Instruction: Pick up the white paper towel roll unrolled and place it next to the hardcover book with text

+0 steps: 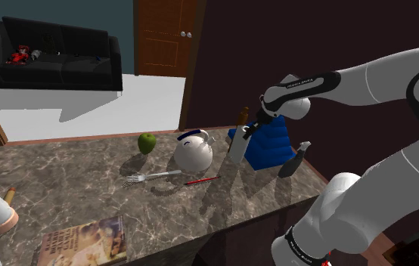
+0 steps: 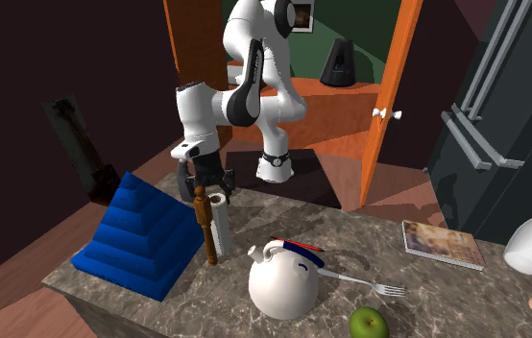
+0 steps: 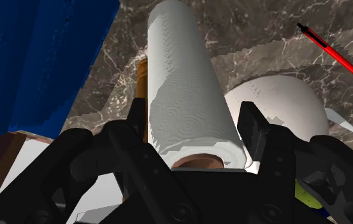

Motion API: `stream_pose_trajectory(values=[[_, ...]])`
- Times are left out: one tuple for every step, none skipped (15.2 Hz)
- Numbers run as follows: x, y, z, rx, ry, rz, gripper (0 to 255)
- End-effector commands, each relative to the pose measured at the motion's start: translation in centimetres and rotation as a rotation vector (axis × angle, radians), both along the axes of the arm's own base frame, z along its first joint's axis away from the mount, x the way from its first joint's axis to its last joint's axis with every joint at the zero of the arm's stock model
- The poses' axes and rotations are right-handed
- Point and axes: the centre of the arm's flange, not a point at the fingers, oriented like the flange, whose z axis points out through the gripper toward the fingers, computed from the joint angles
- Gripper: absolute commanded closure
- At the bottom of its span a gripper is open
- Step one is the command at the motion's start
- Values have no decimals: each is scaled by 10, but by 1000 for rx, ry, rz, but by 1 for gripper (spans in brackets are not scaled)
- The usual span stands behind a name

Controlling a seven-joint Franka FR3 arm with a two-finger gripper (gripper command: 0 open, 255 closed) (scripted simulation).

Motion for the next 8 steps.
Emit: stream_pose_trajectory(values=[[0,1,-1,1,2,1,255],[0,0,-1,1,1,1,255],[0,0,5,1,1,1,255],[0,0,10,1,1,1,255],[0,0,15,1,1,1,255],[0,0,20,1,1,1,255],[0,0,26,1,1,1,255],[0,0,31,1,1,1,255]])
